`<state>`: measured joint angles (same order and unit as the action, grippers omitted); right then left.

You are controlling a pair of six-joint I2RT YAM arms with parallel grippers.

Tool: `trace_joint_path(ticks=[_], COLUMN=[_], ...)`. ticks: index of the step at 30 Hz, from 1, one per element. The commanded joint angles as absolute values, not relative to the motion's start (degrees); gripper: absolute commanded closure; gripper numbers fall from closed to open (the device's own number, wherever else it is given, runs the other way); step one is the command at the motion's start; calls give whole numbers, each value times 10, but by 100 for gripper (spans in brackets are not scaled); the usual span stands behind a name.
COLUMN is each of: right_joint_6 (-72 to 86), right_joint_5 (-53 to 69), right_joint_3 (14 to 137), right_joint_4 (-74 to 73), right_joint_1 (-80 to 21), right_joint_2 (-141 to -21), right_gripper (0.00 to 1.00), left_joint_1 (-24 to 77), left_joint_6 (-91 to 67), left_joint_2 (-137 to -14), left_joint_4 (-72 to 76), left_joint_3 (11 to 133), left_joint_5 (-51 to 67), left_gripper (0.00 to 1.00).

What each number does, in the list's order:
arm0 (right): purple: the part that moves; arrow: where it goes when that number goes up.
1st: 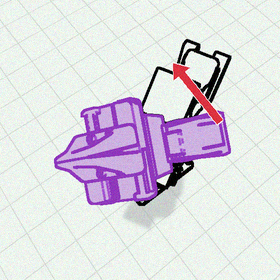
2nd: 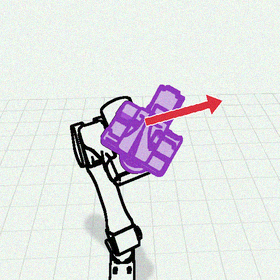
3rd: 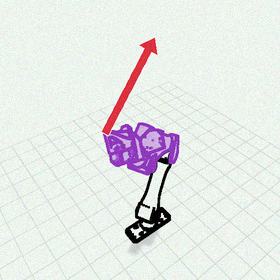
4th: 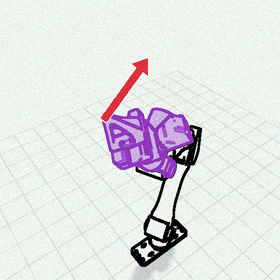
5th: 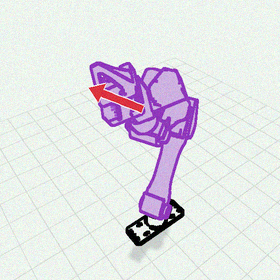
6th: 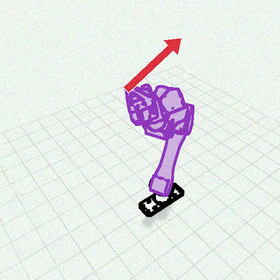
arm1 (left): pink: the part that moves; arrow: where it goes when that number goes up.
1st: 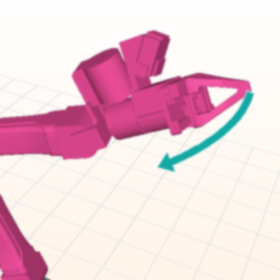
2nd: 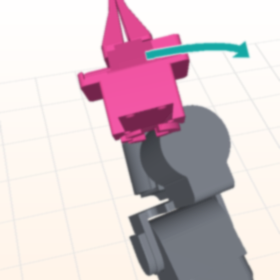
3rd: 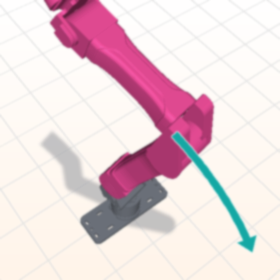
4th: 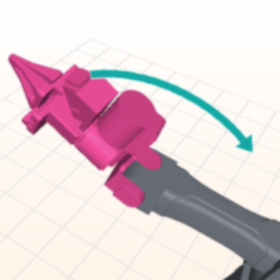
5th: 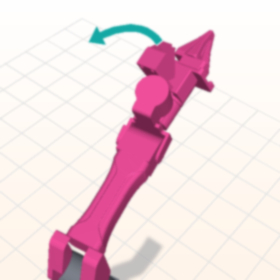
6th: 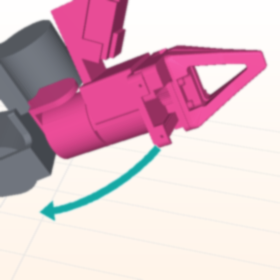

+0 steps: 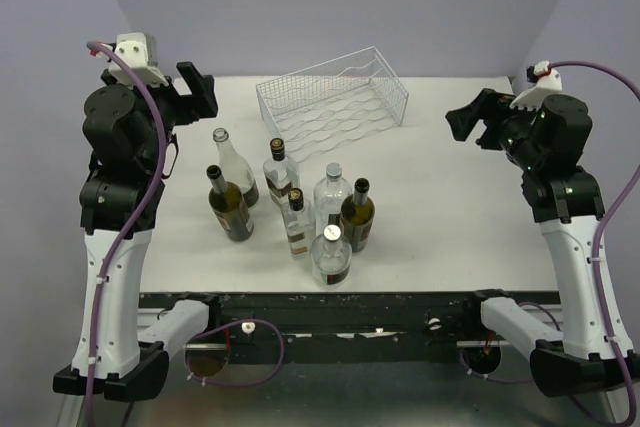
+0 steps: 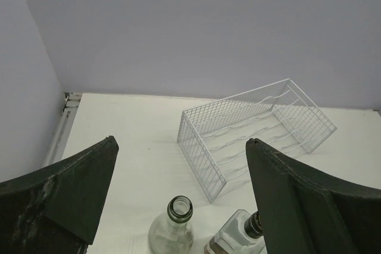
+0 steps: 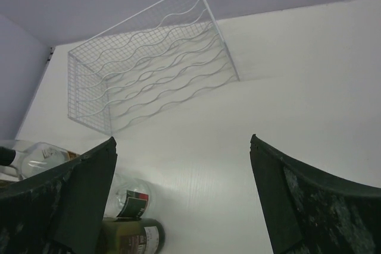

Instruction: Put the wine bottle on the wine rack

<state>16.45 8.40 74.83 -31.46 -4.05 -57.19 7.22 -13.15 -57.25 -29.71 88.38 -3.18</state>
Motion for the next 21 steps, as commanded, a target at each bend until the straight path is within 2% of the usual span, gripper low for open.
trace_joint_path(ticks=[1,6,9,14,21], right_joint_6=[155,127,150,164,144], right_joint_5=[169,386,459,453,327], right_joint_3=[746,731,692,651,665], right_joint_4=[-290,-225,-148,-128,-234], right_joint_1=[-40,-40,-40,-40,-40], right_joint_2=[-555,-557,-549,-540,-540], right_gripper=[0,0,0,0,0], left_joint_1=[70,71,72,124,313], left_joint_6=[-113,-88,-82,-74,38], left_joint_2=[-581,-591,-592,-606,-655], left_joint_4=[-295,-287,-263,-213,-218], left_joint_3=[889,883,866,840,827], left_joint_5=[-1,165,274,396,359], left_gripper=[1,1,1,1,1])
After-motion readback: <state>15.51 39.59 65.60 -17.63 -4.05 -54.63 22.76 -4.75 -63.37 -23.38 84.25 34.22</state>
